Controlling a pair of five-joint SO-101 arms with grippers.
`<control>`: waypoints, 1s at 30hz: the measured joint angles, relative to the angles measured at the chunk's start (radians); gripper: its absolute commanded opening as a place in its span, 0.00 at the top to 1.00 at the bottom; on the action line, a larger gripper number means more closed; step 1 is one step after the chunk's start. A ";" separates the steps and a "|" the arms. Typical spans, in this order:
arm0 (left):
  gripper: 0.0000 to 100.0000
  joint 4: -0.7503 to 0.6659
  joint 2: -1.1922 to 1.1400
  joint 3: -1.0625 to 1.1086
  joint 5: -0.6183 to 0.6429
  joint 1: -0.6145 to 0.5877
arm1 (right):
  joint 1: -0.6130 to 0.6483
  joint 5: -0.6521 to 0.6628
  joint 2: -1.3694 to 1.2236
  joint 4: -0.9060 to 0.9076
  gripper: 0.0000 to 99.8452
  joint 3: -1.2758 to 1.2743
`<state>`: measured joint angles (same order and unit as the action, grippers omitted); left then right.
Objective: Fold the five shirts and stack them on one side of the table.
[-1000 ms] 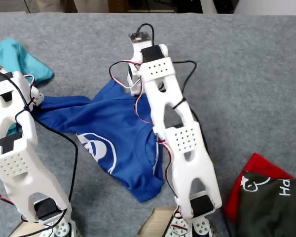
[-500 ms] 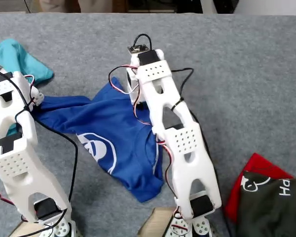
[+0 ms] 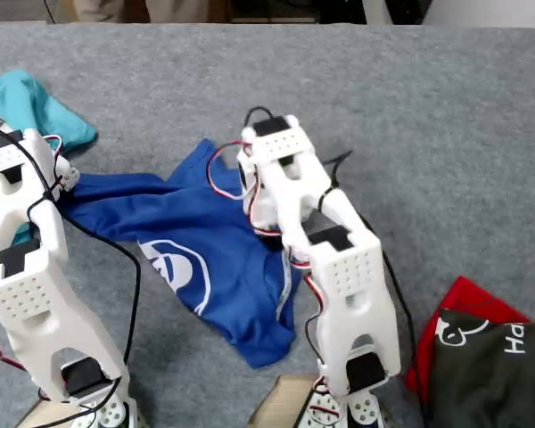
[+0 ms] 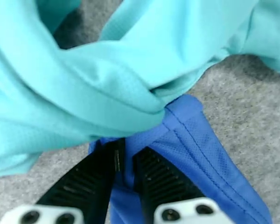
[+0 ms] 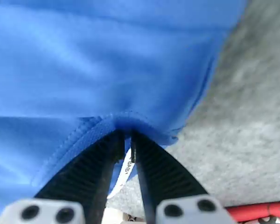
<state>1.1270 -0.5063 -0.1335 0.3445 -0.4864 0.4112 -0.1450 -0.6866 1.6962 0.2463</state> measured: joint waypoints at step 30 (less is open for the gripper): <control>0.98 0.000 0.000 0.000 -0.002 0.000 | -0.002 0.247 0.723 -0.069 0.94 -0.399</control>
<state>1.1270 -0.5063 -0.1335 0.3429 -0.4864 0.4097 0.1020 0.0361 1.6272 -0.1527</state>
